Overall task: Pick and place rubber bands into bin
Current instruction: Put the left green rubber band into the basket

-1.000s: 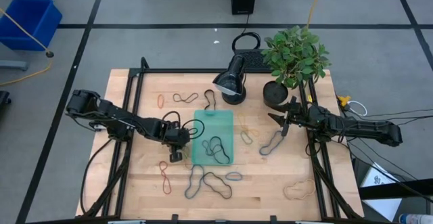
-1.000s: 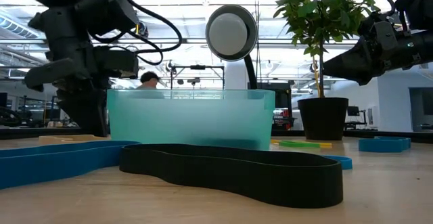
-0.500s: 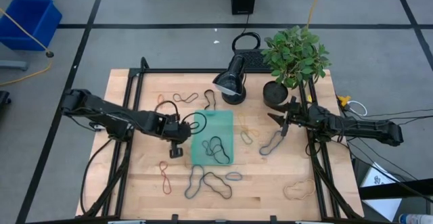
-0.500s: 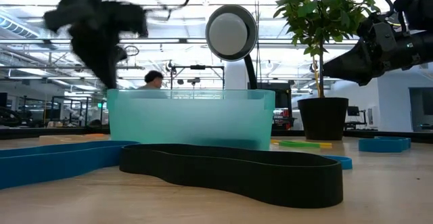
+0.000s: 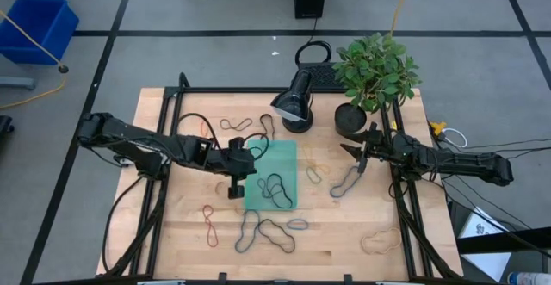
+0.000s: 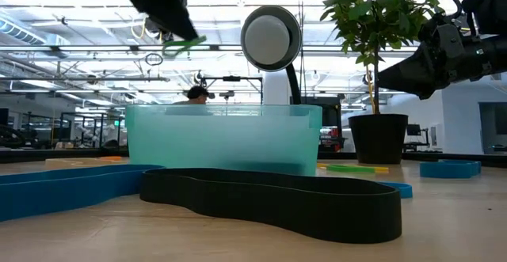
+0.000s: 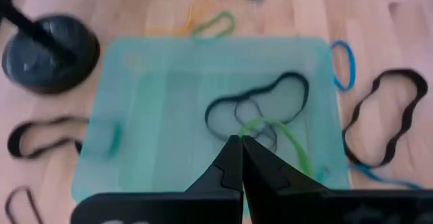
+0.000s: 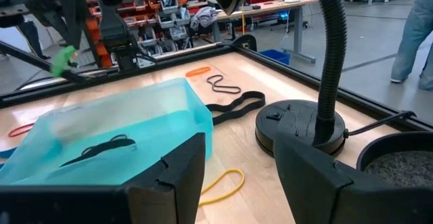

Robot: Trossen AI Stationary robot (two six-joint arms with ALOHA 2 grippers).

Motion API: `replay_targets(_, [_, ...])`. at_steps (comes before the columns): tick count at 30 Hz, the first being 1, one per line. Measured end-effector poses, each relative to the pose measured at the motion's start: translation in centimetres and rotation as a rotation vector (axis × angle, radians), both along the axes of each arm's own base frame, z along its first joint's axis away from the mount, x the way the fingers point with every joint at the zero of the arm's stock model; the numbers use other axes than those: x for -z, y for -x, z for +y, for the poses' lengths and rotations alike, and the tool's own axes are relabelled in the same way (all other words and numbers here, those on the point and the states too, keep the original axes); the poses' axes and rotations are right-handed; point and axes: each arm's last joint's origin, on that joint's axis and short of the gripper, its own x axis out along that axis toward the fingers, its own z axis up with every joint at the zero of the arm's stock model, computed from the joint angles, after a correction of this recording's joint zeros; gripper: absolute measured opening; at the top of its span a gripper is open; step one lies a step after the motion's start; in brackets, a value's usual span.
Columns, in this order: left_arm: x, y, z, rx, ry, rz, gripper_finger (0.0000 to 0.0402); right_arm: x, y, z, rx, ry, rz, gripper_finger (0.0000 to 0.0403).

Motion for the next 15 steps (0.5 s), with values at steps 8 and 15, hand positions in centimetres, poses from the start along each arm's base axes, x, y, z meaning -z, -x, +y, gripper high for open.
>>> replay_targets(8, [1.9,-2.5,-0.1,0.019,-0.051,-0.028,0.0001,0.1,-0.2,0.3,-0.092,0.017,0.017,0.0169])
replay_targets(15, [5.7,-4.4,0.2,0.001,-0.064,0.078,0.0003,0.4,-0.3,0.2,-0.092,0.009,0.049,0.0169])
